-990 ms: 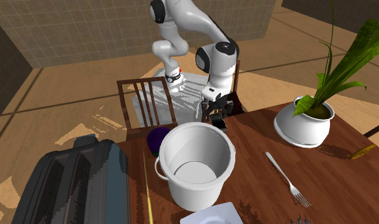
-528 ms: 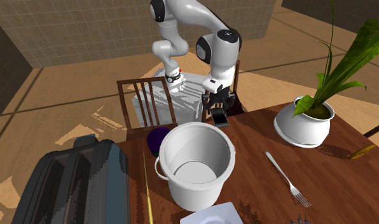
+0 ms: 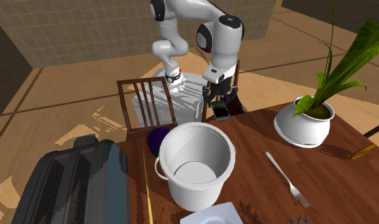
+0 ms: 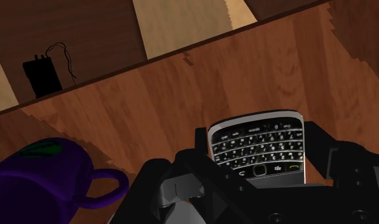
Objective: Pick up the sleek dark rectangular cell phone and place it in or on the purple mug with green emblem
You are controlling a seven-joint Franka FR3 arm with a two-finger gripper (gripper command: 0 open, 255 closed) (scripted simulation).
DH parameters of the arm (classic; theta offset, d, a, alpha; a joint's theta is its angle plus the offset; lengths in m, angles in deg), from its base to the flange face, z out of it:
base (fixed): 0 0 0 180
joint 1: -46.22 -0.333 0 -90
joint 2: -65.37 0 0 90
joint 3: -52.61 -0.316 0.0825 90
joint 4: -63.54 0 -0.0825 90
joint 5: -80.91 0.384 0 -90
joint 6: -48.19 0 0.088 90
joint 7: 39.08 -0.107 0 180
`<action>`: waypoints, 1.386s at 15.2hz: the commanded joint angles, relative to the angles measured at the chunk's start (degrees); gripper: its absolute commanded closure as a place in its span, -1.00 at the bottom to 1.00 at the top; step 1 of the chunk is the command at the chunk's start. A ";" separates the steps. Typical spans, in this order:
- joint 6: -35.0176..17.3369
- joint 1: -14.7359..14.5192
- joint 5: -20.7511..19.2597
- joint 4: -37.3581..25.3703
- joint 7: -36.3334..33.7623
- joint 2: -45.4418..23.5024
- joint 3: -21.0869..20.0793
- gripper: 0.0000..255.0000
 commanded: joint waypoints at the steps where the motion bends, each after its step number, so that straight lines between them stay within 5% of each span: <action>1: 1.29 -0.07 0.06 -1.19 0.01 0.09 -0.05 1.00; 21: 5.18 13.43 0.61 -12.60 22.08 -7.19 7.76 1.00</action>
